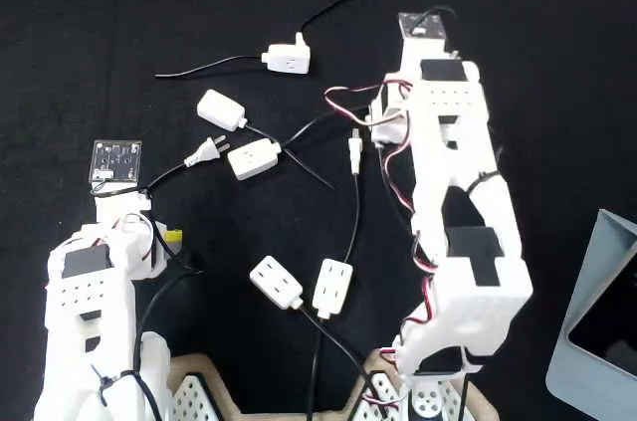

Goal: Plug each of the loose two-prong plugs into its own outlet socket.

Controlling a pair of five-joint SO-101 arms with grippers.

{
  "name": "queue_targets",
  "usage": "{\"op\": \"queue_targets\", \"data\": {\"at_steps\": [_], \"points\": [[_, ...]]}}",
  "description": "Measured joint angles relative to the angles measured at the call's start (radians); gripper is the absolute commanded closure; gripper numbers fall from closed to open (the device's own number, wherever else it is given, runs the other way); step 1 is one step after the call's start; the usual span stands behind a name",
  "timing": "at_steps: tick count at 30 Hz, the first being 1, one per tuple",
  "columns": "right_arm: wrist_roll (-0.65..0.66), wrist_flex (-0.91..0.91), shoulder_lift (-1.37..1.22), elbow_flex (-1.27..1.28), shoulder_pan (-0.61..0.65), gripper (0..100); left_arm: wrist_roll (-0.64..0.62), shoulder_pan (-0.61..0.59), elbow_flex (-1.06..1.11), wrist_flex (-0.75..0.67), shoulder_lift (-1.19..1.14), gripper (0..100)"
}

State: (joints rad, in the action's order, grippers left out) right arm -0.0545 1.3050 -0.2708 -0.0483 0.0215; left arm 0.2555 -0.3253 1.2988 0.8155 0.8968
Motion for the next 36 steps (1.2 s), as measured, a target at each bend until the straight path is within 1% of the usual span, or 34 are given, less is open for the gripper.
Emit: {"op": "queue_targets", "data": {"at_steps": [4,6,11,17,19,22,24,26,29,33,36], "points": [[0.000,-0.055,-0.014,0.000,0.000,82.1,0.000,0.000,0.000,0.000,0.000,71],[0.000,-0.092,-0.057,0.000,0.000,79.6,0.000,0.000,0.000,0.000,0.000,71],[0.000,-0.198,-0.193,-0.032,0.000,80.9,0.000,0.000,0.000,0.000,0.000,71],[-0.003,-0.216,-0.324,-0.118,0.003,81.8,0.000,0.000,0.000,0.000,0.000,71],[-0.006,-0.216,-0.351,-0.144,0.006,86.5,0.000,0.000,0.000,0.000,0.000,71],[-0.006,-0.216,-0.387,-0.183,-0.002,98.7,0.000,0.000,0.000,0.000,0.000,71],[-0.006,-0.216,-0.396,-0.196,-0.006,97.3,0.000,0.000,0.000,0.000,0.000,71],[-0.006,-0.216,-0.396,-0.199,-0.008,98.8,0.000,0.000,0.000,0.000,0.000,71],[0.015,-0.186,-0.390,-0.201,-0.006,98.7,0.000,0.000,0.000,0.000,0.000,71],[0.032,-0.084,-0.342,-0.199,-0.002,98.7,0.000,0.000,0.000,0.000,0.000,71],[-0.037,0.020,-0.269,-0.199,-0.002,98.7,0.000,0.000,0.000,0.000,0.000,71]]}}
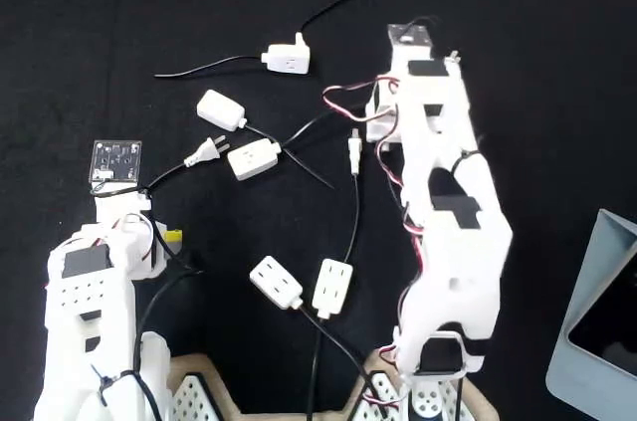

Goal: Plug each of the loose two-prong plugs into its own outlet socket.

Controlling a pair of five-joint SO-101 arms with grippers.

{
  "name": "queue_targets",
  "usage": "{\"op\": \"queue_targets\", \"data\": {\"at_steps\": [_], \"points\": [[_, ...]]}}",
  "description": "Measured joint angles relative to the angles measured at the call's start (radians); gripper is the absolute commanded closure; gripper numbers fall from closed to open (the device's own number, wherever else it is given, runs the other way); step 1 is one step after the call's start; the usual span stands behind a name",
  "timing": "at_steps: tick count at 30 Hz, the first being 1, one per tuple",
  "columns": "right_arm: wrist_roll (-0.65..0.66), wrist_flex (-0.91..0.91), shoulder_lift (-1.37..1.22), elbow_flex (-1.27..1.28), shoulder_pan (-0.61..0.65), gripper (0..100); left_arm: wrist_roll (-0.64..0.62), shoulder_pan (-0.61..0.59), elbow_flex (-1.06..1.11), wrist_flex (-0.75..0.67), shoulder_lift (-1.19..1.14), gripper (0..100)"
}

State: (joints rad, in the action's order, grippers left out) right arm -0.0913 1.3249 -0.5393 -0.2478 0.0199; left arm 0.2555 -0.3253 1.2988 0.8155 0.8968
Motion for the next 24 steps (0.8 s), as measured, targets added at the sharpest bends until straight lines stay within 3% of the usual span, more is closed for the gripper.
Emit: {"op": "queue_targets", "data": {"at_steps": [8,14,20,24], "points": [[-0.292,0.292,0.187,0.000,0.002,98.4,0.000,0.000,0.000,0.000,0.000,71],[-0.491,0.365,0.230,0.000,0.002,97.2,0.000,0.000,0.000,0.000,0.000,71],[-0.595,0.388,0.232,0.000,0.009,73.1,0.000,0.000,0.000,0.000,0.000,71],[-0.563,0.396,0.232,0.000,0.034,73.5,0.000,0.000,0.000,0.000,0.000,71]]}}
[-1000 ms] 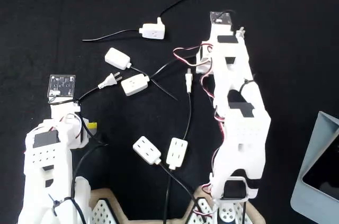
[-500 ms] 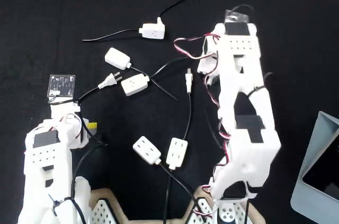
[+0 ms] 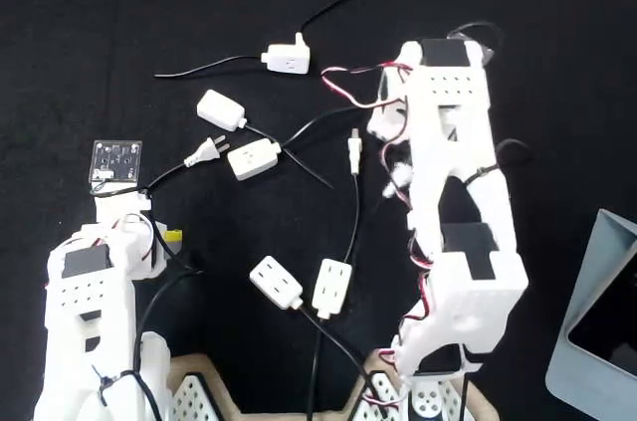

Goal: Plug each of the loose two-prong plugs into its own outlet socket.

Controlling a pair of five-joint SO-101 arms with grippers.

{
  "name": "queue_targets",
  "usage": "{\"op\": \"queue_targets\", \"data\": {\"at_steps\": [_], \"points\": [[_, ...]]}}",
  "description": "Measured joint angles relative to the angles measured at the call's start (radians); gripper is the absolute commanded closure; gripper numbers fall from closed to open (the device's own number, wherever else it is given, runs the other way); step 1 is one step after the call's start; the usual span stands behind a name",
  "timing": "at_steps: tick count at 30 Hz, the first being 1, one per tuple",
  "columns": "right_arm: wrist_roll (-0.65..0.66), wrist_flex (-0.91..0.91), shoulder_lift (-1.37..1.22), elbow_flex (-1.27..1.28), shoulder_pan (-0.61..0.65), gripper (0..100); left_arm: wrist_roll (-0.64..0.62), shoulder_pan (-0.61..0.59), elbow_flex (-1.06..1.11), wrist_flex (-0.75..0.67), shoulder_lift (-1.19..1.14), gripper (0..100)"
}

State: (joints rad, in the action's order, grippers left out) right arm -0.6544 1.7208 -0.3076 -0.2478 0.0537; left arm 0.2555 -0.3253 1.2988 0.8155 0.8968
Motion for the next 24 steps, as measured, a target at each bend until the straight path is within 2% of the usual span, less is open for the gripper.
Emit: {"op": "queue_targets", "data": {"at_steps": [5,11,16,19,24], "points": [[0.184,0.000,0.000,0.000,0.000,83.0,0.000,0.000,0.000,0.000,0.000,71],[0.552,0.000,0.000,-0.008,-0.029,98.6,0.000,0.000,0.000,0.000,0.000,71],[0.829,0.002,0.002,-0.021,-0.026,97.7,0.000,0.000,0.000,-0.003,0.000,71],[0.911,-0.012,0.002,-0.021,-0.025,97.7,0.000,0.000,0.000,-0.003,0.000,71],[0.933,-0.163,0.002,0.061,-0.014,97.7,0.000,0.000,0.000,-0.003,0.000,71]]}}
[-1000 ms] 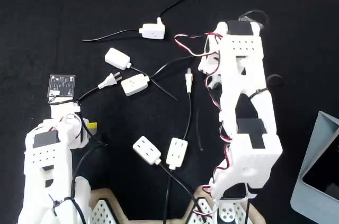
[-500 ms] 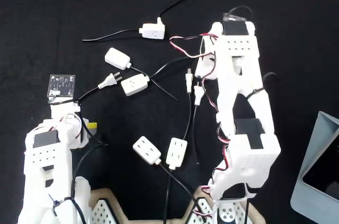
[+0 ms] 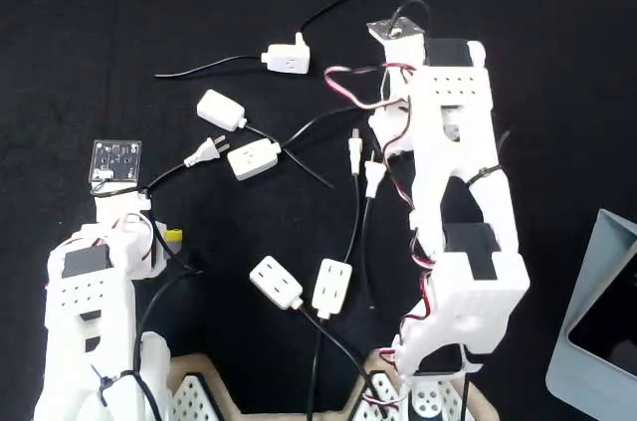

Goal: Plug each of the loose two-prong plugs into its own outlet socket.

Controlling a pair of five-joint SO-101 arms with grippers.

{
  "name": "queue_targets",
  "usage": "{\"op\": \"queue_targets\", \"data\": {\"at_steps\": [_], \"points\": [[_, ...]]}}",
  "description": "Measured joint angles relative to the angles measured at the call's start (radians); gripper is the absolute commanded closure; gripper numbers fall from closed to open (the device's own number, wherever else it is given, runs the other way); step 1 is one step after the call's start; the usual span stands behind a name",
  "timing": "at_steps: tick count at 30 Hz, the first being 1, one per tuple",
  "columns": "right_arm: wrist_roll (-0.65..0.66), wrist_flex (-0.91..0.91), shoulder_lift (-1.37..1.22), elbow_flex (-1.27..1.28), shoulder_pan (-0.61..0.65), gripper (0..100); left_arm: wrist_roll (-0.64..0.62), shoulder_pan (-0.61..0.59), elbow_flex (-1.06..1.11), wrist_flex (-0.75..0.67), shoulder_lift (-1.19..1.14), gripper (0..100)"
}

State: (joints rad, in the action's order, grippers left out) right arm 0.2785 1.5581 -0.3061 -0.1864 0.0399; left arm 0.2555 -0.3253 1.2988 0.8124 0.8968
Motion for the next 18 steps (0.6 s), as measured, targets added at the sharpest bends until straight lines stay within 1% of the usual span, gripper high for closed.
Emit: {"op": "queue_targets", "data": {"at_steps": [7,11,15,18], "points": [[0.003,-0.390,0.000,0.259,0.061,97.7,0.000,0.000,0.015,-0.021,0.000,71],[0.003,-0.571,-0.002,0.362,0.074,97.7,0.000,0.000,0.015,-0.021,0.000,71],[0.006,-0.690,0.011,0.425,0.077,97.7,0.000,0.000,0.015,-0.021,0.000,71],[0.005,-0.733,0.020,0.457,0.048,97.7,0.000,0.000,0.015,-0.021,0.000,71]]}}
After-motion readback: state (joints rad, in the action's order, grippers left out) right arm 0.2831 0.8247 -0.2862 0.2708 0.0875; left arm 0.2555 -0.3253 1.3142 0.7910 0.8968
